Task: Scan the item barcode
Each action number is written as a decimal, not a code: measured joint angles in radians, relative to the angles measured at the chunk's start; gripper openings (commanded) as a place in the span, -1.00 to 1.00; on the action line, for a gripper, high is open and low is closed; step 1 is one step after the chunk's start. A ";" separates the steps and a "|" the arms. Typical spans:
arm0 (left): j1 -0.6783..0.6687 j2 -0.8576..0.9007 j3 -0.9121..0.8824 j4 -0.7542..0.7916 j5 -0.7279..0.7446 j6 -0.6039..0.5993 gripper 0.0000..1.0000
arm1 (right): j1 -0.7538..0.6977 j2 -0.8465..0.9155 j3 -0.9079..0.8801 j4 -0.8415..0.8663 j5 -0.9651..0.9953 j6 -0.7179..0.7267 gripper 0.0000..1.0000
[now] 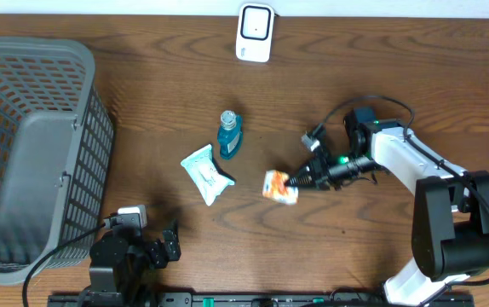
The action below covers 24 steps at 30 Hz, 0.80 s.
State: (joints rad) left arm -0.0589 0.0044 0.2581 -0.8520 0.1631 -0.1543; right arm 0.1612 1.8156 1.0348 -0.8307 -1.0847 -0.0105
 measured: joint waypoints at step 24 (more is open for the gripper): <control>0.000 0.000 0.000 0.000 0.000 0.000 0.98 | 0.233 0.018 0.021 1.265 0.926 0.332 -0.97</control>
State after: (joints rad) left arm -0.0589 0.0048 0.2584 -0.8524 0.1631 -0.1543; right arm 0.3943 1.8332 1.0554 0.4339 -0.1589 0.3214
